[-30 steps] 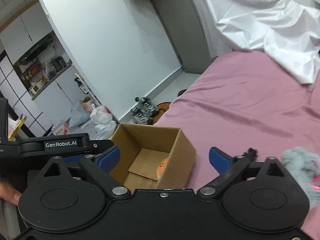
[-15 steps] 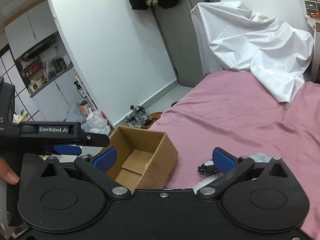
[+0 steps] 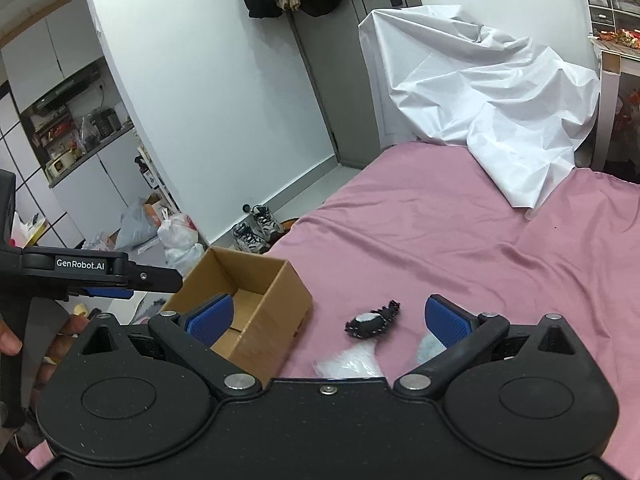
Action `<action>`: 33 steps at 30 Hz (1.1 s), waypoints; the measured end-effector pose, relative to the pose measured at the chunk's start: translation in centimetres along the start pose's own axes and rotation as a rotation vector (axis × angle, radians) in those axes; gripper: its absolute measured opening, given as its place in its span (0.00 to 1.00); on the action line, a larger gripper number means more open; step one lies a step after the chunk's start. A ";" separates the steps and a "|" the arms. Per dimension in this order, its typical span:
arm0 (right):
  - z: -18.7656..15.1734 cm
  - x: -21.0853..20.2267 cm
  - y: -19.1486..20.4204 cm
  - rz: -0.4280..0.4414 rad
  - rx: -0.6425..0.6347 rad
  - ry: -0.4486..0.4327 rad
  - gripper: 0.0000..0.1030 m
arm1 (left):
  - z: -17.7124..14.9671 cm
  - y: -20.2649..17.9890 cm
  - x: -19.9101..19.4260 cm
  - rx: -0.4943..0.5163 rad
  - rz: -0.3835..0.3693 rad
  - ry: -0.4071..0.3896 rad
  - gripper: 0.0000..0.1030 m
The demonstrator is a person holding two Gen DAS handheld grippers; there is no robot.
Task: Organize soft objects
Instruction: 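Move both grippers back over the bed toward the grey fluffy plush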
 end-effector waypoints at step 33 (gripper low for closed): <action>-1.7 -1.3 -9.6 -0.004 0.229 0.115 1.00 | -4.4 -11.4 3.6 -0.077 -0.059 0.073 1.00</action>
Point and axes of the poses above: each gripper's, at about its wrist camera, not at the fingertips, and x roughly the way its jaws point, y to its left, z to its top, the point moved 10 cm from there along x, roughly the way its jaws point, and after that the axes turned 12 degrees about y, right-handed, at the moved point
